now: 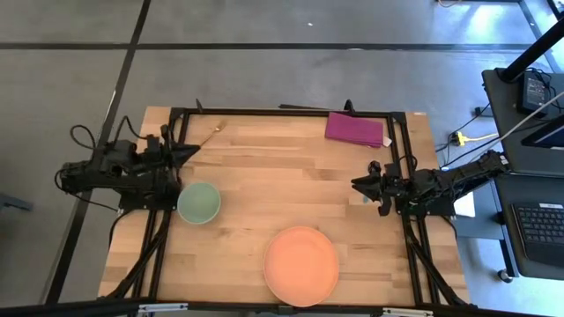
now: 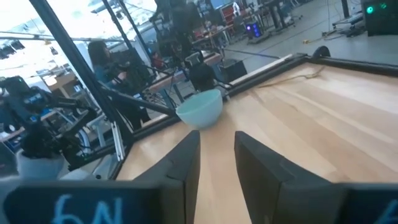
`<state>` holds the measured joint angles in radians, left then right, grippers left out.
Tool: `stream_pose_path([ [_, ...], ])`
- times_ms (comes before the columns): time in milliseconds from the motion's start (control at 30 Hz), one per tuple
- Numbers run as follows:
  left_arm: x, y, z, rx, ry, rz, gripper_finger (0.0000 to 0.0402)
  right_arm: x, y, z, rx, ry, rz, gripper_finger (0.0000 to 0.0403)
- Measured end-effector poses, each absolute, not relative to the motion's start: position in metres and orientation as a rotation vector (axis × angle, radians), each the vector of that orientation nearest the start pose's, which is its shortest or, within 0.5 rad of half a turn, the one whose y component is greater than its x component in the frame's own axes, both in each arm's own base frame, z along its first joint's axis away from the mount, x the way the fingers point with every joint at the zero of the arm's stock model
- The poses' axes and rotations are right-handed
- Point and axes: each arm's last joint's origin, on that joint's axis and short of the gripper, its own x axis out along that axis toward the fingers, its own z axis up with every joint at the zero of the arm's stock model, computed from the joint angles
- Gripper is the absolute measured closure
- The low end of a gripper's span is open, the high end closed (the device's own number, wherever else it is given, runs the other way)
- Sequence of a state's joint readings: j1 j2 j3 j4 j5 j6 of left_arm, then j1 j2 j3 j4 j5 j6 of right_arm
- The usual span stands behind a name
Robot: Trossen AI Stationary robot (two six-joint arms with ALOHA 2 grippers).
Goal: Set table place
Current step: Put the light orange plate to the center of the table
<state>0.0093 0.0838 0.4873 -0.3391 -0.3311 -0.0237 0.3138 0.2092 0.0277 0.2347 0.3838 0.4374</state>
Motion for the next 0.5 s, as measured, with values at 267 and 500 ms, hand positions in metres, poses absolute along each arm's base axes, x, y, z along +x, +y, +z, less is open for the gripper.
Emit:
stream_pose_path([
  [267, 0.065, 0.012, 0.29, -0.024, 0.001, 0.41, 0.0398, 0.111, 0.024, 0.191, 0.448, -0.051, -0.084, 0.0302],
  [500, 0.074, 0.011, 0.285, -0.016, 0.07, 0.374, 0.0381, 0.123, 0.028, 0.205, 0.469, -0.03, -0.107, 0.0302],
])
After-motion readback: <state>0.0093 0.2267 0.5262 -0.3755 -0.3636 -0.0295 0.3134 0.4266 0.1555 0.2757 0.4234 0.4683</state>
